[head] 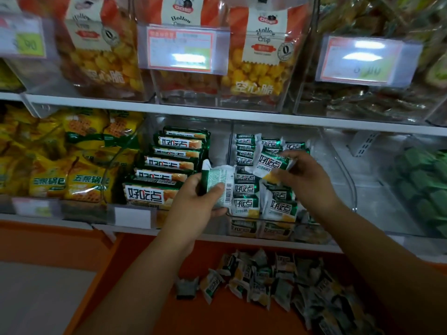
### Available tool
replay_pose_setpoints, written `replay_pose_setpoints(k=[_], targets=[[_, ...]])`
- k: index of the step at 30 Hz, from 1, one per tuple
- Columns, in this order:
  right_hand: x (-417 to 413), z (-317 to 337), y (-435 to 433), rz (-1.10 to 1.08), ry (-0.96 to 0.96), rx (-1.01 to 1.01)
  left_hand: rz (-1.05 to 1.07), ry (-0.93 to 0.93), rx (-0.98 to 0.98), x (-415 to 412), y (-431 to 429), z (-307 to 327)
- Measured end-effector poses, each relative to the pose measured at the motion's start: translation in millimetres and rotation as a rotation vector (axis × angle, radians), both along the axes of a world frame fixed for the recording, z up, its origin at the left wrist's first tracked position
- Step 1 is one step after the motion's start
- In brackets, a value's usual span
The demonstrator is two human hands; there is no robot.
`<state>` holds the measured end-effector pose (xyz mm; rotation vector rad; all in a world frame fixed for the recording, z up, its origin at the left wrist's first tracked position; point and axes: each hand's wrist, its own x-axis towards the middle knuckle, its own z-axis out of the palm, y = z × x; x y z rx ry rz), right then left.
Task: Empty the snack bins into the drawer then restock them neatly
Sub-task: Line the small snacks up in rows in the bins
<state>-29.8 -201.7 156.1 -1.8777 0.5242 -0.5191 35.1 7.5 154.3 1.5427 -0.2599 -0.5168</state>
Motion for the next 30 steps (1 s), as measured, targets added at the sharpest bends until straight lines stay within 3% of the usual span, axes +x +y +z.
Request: replay_pose_setpoints(k=[5,9,17,23,30], targets=[[76,-3,-39,0.033,-0.021,-0.130,0.044,-0.039,0.030,16,1,-2],[132,-14,-62,0.019,0.110,-0.242,0.059,-0.028,0.012,27,-1,-6],[164,-18,-68,-0.001,0.108,-0.168,0.057,0.004,-0.026,36,0,-16],[118,-7,-71,0.054,0.016,-0.121,0.020,-0.045,0.000,27,-6,-14],[-1,25,-113,-0.081,-0.012,-0.134,-0.096,-0.130,0.093,-11,-31,-3]])
